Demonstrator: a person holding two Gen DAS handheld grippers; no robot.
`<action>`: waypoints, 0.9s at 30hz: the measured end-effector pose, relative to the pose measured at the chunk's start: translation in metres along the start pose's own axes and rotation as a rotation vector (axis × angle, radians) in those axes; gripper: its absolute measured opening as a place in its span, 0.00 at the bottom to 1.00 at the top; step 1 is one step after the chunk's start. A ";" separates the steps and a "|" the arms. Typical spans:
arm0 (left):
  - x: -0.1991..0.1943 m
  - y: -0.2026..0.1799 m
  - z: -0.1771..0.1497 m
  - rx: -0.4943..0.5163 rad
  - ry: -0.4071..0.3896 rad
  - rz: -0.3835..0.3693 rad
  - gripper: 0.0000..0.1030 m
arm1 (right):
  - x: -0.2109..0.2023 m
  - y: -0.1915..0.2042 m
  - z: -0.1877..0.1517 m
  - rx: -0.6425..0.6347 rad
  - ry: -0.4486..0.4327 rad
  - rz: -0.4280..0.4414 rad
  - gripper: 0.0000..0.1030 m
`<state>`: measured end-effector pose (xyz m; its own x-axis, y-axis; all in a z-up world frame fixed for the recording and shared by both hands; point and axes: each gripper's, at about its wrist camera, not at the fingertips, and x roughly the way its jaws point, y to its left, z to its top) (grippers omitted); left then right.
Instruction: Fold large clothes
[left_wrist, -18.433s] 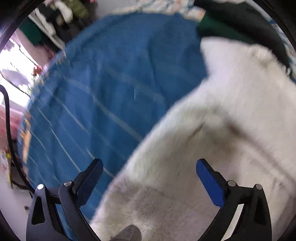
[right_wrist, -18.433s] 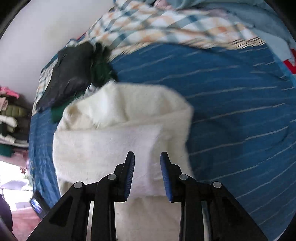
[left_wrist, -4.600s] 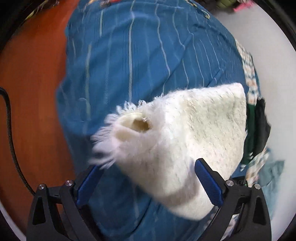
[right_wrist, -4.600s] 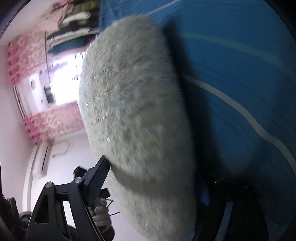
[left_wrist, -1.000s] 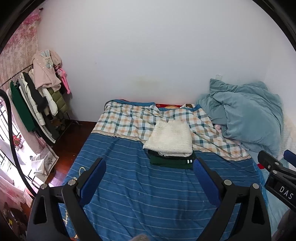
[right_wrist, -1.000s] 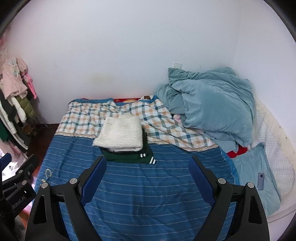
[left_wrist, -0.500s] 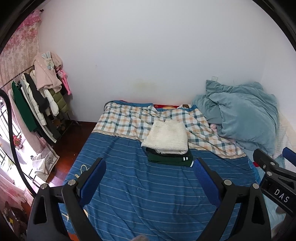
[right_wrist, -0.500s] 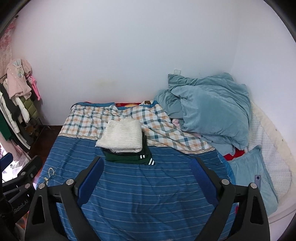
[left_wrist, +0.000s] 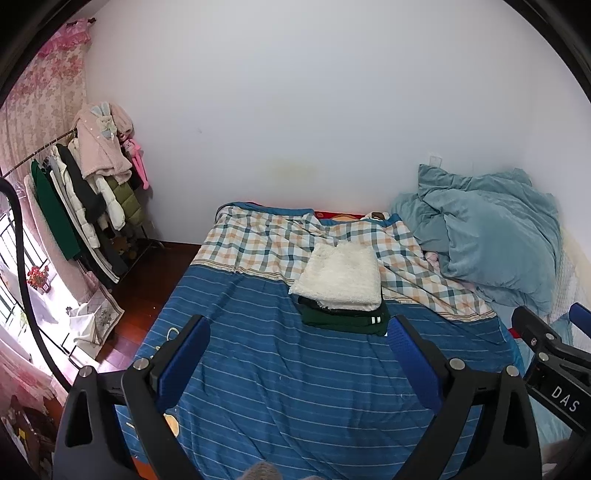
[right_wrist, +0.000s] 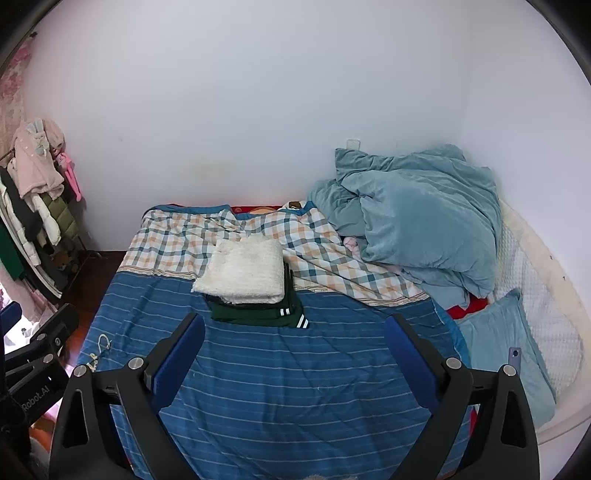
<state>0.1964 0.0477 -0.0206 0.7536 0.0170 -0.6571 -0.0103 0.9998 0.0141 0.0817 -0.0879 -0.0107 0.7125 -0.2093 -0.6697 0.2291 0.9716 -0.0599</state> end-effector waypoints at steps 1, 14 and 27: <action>-0.001 0.000 0.000 0.003 -0.003 0.000 0.96 | 0.000 0.000 0.000 -0.003 0.000 0.002 0.96; 0.000 0.003 0.001 0.000 0.000 0.001 0.96 | 0.005 0.005 0.000 -0.013 -0.004 0.024 0.97; 0.002 0.005 0.003 0.009 -0.001 0.001 0.96 | 0.007 0.007 -0.001 -0.013 0.005 0.028 0.97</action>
<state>0.1996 0.0531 -0.0193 0.7541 0.0183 -0.6565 -0.0054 0.9997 0.0217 0.0874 -0.0824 -0.0164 0.7153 -0.1813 -0.6749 0.2001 0.9785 -0.0508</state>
